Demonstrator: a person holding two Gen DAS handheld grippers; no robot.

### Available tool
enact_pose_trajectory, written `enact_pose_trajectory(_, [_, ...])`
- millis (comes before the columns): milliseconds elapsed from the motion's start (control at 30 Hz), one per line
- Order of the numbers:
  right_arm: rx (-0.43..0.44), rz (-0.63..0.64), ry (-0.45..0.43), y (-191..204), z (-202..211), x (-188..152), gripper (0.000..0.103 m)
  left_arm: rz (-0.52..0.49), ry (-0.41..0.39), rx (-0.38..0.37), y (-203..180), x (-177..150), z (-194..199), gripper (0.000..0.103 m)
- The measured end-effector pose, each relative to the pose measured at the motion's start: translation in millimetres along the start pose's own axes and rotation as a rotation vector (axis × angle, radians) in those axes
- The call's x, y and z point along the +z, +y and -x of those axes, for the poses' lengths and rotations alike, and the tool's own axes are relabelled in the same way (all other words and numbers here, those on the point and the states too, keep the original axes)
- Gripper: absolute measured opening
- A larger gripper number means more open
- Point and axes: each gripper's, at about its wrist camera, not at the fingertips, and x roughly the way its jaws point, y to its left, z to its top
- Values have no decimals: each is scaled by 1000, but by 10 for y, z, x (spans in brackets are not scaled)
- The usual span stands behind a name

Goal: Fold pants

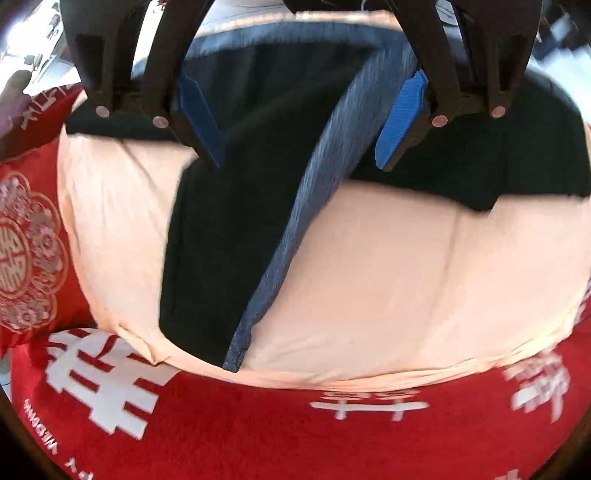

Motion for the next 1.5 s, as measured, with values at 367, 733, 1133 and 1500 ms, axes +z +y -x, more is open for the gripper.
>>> enact_pose_trajectory(367, [65, 64, 153, 89, -863, 329, 55, -24, 32, 87, -181, 166, 194, 21])
enact_pose_trajectory(733, [288, -462, -16, -1500, -46, -1034, 5, -116, 95, -39, -1088, 496, 40, 21])
enact_pose_trajectory(1133, [280, -556, 136, -1729, -705, -1566, 24, -321, 218, 56, -1546, 435, -736, 21])
enact_pose_trajectory(1500, [338, -1080, -16, -2756, -552, -2145, 70, -441, 105, 96, -1666, 310, -306, 21])
